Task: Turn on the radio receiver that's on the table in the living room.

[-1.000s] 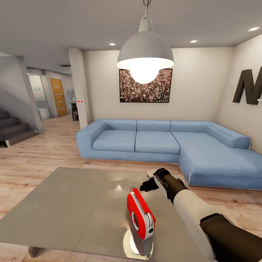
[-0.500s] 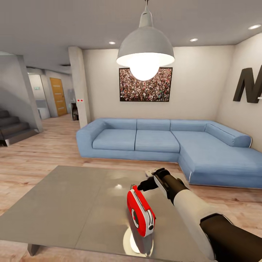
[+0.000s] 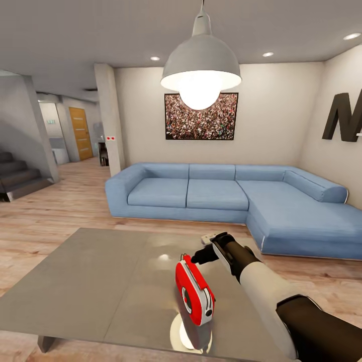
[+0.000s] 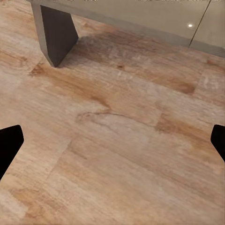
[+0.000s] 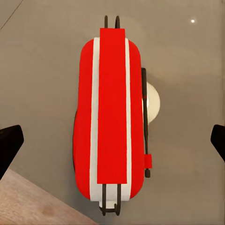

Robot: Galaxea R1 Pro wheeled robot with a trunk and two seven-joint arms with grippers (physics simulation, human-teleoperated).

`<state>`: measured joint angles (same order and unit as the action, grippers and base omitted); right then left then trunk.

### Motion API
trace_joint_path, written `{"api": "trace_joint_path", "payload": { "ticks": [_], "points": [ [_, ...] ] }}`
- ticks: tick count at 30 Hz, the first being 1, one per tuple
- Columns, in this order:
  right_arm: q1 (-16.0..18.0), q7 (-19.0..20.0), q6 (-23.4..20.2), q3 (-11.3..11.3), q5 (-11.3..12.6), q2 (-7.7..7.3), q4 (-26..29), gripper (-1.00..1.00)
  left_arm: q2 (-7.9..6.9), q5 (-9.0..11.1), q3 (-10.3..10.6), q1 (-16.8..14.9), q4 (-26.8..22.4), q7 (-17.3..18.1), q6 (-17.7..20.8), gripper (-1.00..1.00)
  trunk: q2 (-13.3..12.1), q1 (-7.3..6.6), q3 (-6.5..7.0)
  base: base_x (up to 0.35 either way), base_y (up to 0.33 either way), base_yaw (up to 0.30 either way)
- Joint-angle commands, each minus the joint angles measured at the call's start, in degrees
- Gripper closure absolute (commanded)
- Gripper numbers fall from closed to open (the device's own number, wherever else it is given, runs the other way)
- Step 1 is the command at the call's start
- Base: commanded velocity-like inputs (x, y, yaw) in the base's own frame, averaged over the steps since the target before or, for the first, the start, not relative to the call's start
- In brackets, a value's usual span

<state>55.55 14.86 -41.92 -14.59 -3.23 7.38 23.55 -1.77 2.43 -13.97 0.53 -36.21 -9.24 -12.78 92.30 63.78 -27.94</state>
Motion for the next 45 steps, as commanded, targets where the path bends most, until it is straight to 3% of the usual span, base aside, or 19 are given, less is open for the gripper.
{"api": "trace_joint_path", "payload": {
  "ticks": [1, 3, 45],
  "points": [
    [0.0, 0.0, 0.0, 0.0, 0.0, 0.00, 0.0, -1.00, 0.00, 0.0, 0.0, 0.0, 0.0, 0.0, -0.1, -1.00, 0.0, 0.00, 0.00, 0.000, 0.000, 0.000],
    [0.0, 0.0, 0.0, 0.0, -0.1, 0.00, 0.0, -1.00, 0.01, 0.0, 0.0, 0.0, 0.0, 0.0, -0.1, -1.00, 0.0, 0.00, 0.00, 0.000, 0.000, 0.000],
    [0.0, 0.2, 0.0, 0.0, -0.1, 0.00, 0.0, -1.00, 0.05, 0.0, 0.0, 0.0, 0.0, -0.5, -0.4, -1.00, 16.8, 9.22, -7.54, 0.000, 0.000, 0.000]
  ]
}}
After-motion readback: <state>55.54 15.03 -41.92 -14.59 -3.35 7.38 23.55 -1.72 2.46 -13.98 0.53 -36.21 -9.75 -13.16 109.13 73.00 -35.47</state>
